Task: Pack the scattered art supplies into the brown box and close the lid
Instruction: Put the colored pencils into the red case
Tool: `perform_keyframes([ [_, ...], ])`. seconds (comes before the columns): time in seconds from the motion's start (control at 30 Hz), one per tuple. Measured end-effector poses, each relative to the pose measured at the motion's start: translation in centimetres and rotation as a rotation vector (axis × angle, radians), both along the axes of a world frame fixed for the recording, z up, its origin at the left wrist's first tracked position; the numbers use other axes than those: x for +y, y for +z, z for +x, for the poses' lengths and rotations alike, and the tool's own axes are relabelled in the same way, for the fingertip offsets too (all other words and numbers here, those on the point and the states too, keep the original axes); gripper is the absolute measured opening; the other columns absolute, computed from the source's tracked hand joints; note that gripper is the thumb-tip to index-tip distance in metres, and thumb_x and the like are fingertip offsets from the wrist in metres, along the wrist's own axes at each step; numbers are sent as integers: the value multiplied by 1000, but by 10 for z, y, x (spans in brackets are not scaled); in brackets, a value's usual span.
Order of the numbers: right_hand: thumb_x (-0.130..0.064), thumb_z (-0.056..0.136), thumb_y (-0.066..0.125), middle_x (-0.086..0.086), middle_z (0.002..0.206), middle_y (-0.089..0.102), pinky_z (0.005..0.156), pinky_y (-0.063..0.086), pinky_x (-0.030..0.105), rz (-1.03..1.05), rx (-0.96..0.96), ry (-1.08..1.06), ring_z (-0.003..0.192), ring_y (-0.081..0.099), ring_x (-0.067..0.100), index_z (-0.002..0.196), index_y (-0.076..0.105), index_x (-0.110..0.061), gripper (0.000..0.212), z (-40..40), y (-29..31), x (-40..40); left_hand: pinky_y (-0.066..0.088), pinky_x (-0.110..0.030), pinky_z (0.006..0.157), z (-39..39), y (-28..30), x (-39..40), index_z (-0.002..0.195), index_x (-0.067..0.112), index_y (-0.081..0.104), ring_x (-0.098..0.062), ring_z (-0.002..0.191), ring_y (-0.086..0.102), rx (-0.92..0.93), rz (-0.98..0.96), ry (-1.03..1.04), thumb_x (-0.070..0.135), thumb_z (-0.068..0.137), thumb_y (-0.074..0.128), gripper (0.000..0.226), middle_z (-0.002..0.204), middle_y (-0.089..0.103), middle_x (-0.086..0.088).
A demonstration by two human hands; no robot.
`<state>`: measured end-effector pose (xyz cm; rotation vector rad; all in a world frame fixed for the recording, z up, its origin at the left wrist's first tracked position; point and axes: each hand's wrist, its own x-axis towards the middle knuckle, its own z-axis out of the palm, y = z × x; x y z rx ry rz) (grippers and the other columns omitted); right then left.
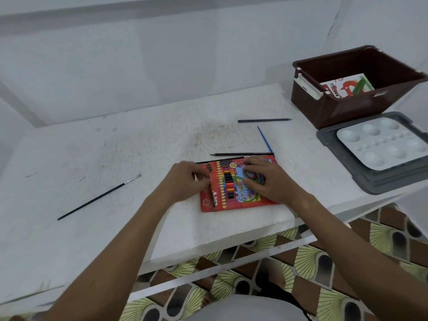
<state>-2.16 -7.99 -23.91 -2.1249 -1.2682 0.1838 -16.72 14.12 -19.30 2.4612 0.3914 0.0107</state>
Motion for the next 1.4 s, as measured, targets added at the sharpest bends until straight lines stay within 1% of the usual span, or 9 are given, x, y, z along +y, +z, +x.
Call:
perform_keyframes([
  [0.1,-34,89,62,2,138,51,107,37,30,-30,0,-24,133,38,12,123,61,-12,40,2,-1,-6,44,-19,67,33,5,11,97,23,69,-4,79,56,-100,42,35,36,82,70,20,89,60,12],
  [0.27,-37,89,61,0,141,49,107,38,29,-53,-7,-87,131,35,3,124,61,-12,43,7,1,-19,43,-26,82,104,-1,12,109,17,67,-14,88,58,-159,108,-13,36,82,69,33,104,60,-1],
  [0.4,-41,89,61,1,140,49,108,39,35,-59,-4,-76,133,39,10,123,62,-12,45,11,-2,-23,39,-27,89,166,-1,4,122,15,60,-23,105,54,-122,152,-65,34,86,66,41,118,53,-9],
  [0.53,-40,89,61,3,140,50,108,38,32,-44,4,-73,133,39,11,122,62,-11,44,10,-1,-24,36,-30,98,210,-3,-1,130,16,53,-25,119,47,-52,196,-104,31,86,66,48,129,50,-10],
  [0.7,-41,90,59,1,141,48,110,31,25,-58,8,-67,135,35,10,123,61,-13,43,13,-1,-25,38,-33,102,235,-20,0,131,12,55,-28,120,50,12,201,-56,29,90,60,44,131,53,-11],
  [0.93,-39,89,61,1,141,49,109,36,30,-36,32,-68,134,37,11,122,62,-12,42,12,-2,-25,44,-30,89,226,-21,0,108,7,70,-27,103,59,-44,186,-14,20,92,56,25,113,65,-11],
  [1.07,-40,89,61,0,141,47,109,37,32,-55,36,-65,135,35,10,123,61,-14,43,13,-2,-24,44,-25,81,205,-14,2,102,8,71,-19,95,60,-77,118,-8,20,88,60,20,106,68,-7],
  [1.27,-39,88,61,1,139,50,109,36,28,-37,1,-64,134,37,11,121,62,-13,41,13,-5,-24,54,-29,73,156,37,11,87,17,73,-11,74,65,-435,-256,185,22,79,71,9,81,71,1],
  [1.4,-32,88,65,3,137,52,108,30,19,-15,-19,-61,133,39,10,120,63,-10,39,14,-6,-23,59,-34,75,137,78,18,98,10,69,-16,78,70,-611,-418,241,12,85,66,14,84,70,-6],
])
